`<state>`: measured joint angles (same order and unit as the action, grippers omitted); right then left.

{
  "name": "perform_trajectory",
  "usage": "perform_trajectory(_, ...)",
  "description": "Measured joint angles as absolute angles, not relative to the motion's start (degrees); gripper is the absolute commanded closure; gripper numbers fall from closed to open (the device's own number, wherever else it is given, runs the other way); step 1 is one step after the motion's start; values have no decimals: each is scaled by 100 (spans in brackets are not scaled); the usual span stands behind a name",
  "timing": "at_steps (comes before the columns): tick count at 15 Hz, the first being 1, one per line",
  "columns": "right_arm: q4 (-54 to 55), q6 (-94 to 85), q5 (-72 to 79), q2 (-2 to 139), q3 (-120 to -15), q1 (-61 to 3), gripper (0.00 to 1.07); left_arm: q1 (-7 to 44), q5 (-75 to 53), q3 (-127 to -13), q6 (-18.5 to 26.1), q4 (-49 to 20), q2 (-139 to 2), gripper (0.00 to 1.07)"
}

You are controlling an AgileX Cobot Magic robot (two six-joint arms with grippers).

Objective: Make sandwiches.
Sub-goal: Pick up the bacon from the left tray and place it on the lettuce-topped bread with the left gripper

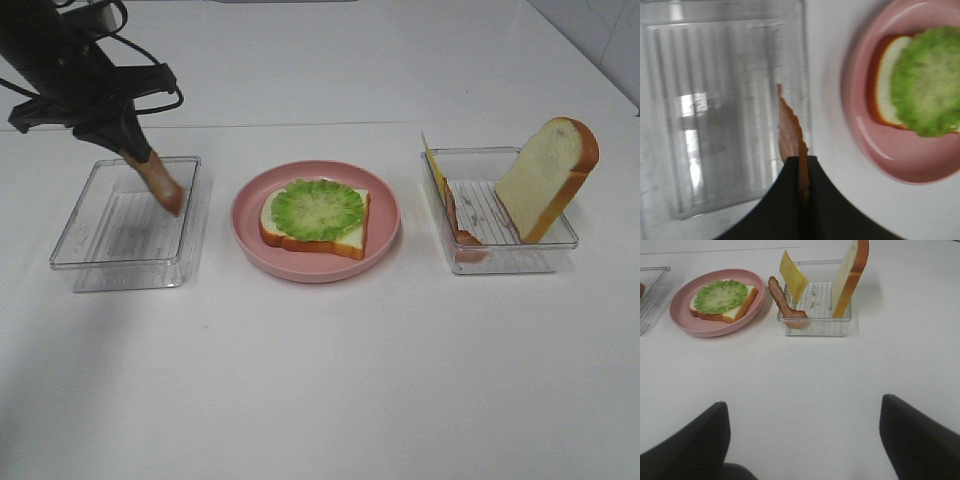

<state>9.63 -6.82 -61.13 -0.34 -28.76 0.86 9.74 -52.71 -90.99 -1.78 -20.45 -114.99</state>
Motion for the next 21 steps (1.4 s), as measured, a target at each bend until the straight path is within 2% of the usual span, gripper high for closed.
perform_trajectory(2,963,-682,-6113,-34,-2876,86,30,980,-5025,-9099,539,-3335,-11499,107)
perform_trajectory(4,963,-682,-6113,-34,-2876,86,30,980,-4922,-9099,922,-4057,-11505,107)
perform_trajectory(5,963,-682,-6113,-34,-2876,86,30,991,-4864,-9099,1398,-4973,-11528,107)
perform_trajectory(6,963,-682,-6113,-34,-2876,86,30,991,-4864,-9099,1398,-4973,-11528,107)
perform_trajectory(8,963,-682,-6113,-34,-2876,86,30,1134,-4773,-9099,2017,-6010,-11717,107)
perform_trajectory(9,963,-682,-6113,-34,-2876,86,30,1169,-4773,-9099,2074,-6154,-11757,107)
perform_trajectory(11,963,-682,-6113,-34,-2876,86,30,1490,-4767,-9099,2504,-6853,-12084,107)
perform_trajectory(15,963,-682,-6113,-34,-2876,86,30,1879,-4756,-9202,2750,-7397,-12554,107)
perform_trajectory(21,963,-682,-6113,-34,-2876,86,30,2223,-4664,-9729,2779,-7322,-12989,107)
